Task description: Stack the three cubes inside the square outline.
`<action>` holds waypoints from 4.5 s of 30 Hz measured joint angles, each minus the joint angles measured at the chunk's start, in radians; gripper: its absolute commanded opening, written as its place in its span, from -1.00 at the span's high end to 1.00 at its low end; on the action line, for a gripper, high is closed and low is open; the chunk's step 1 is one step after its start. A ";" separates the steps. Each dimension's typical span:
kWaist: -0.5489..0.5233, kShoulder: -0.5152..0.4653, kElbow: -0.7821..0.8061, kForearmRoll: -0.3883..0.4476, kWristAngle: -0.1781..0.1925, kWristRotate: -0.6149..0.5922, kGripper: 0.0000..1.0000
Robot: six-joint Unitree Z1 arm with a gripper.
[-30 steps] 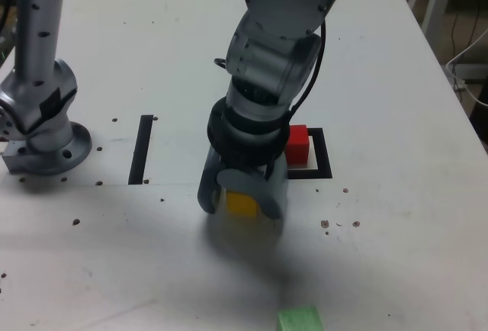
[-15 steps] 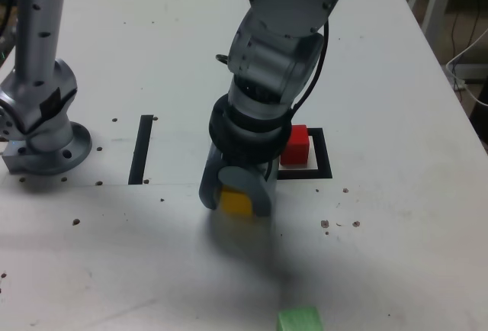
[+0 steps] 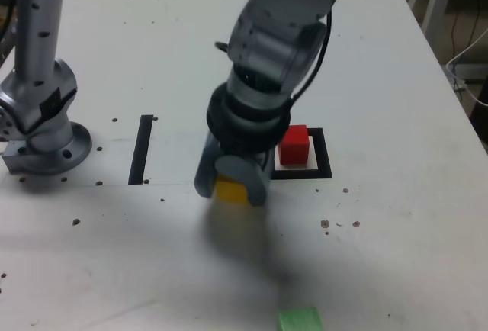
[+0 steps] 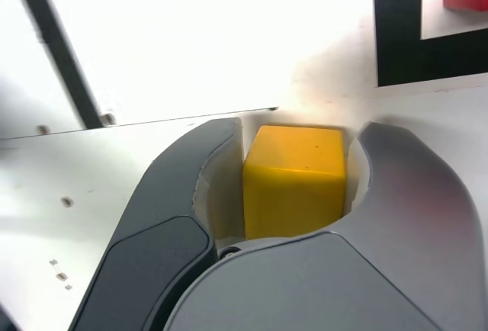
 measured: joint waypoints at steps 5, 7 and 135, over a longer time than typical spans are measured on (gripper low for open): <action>0.001 -0.062 -0.050 0.107 0.039 0.003 0.62; 0.008 -0.080 -0.078 0.116 0.053 0.014 0.62; -0.282 0.174 -0.453 0.074 -0.140 -0.420 -0.94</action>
